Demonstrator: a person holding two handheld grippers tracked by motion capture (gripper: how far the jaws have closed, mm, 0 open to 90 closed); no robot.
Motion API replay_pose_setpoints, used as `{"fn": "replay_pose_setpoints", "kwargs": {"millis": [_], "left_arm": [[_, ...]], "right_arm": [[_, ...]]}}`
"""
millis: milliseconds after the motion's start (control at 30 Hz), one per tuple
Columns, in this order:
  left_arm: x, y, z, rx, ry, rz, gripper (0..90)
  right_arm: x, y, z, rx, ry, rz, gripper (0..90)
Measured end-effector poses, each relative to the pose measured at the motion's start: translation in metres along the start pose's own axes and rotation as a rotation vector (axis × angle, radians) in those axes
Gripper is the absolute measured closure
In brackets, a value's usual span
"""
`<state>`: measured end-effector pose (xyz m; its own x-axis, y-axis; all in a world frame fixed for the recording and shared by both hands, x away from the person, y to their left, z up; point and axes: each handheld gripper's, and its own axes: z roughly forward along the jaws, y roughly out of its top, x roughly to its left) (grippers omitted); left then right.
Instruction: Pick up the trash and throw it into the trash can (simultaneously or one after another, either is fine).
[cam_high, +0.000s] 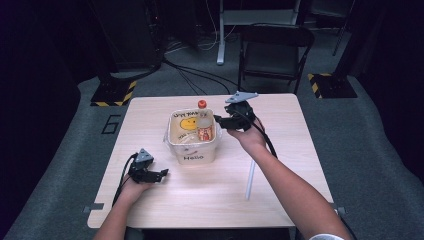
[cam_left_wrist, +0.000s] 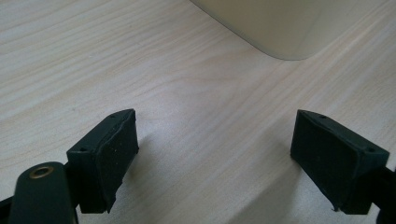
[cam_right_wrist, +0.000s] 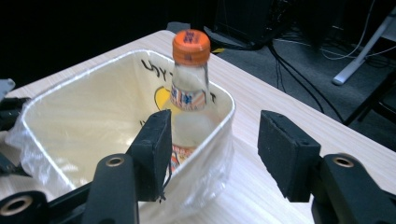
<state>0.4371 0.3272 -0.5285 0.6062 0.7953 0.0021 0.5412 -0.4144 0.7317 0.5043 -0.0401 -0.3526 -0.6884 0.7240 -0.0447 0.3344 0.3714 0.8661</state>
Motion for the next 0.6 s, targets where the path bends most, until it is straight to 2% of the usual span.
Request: {"fn": "replay_pose_setpoints", "kwargs": {"millis": [333, 600], "left_arm": [[0.000, 0.000, 0.000, -0.001, 0.000, 0.000, 14.8], [0.000, 0.000, 0.000, 0.000, 0.000, 0.000, 14.8]], "right_arm": [[-0.001, -0.029, -0.019, 0.000, -0.026, 0.000, 44.3], [-0.003, -0.051, -0.030, 0.000, -0.033, 0.037, 44.3]]}}
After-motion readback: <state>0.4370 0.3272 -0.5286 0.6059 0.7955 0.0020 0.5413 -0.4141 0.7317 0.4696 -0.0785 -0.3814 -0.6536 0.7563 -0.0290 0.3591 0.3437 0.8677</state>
